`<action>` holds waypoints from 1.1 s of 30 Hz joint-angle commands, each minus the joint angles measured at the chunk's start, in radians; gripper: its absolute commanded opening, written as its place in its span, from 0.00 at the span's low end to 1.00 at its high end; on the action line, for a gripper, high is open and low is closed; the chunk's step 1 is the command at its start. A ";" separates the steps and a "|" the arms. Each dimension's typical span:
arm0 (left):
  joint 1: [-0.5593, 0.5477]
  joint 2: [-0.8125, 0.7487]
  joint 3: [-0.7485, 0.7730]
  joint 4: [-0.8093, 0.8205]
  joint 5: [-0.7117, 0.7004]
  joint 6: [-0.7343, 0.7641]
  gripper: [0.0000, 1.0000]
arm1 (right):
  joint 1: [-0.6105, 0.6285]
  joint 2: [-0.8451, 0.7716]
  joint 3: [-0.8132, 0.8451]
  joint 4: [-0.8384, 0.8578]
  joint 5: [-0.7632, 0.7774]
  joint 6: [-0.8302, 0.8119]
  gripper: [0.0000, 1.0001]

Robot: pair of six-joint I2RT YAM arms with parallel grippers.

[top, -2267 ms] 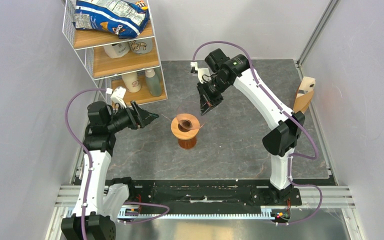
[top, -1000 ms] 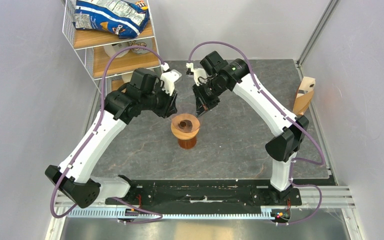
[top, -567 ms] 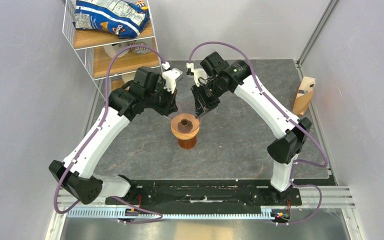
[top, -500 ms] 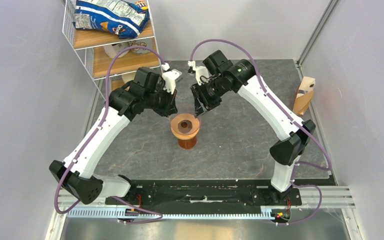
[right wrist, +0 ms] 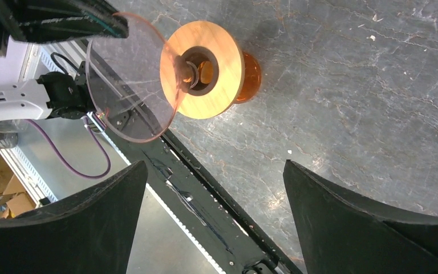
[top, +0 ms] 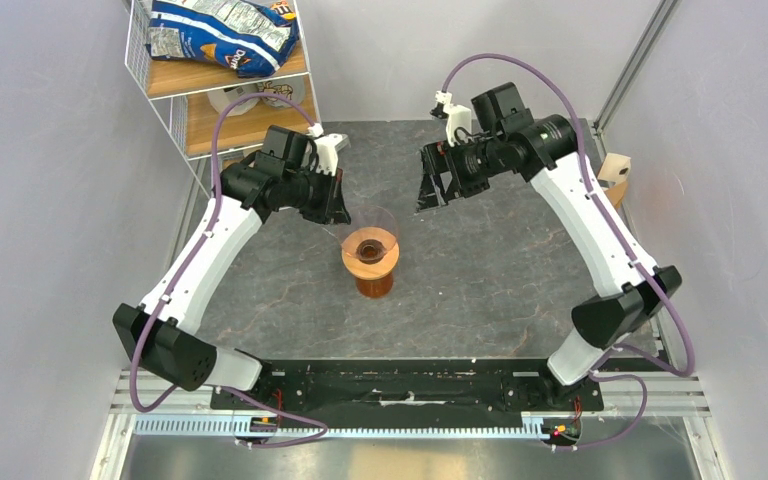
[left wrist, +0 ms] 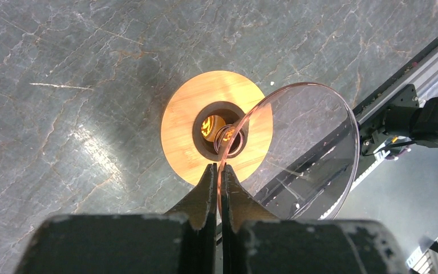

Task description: Place the coffee filter in the dripper

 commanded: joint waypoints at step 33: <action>0.057 0.031 -0.012 0.079 0.088 -0.037 0.02 | -0.099 -0.099 -0.140 0.141 -0.289 -0.023 0.97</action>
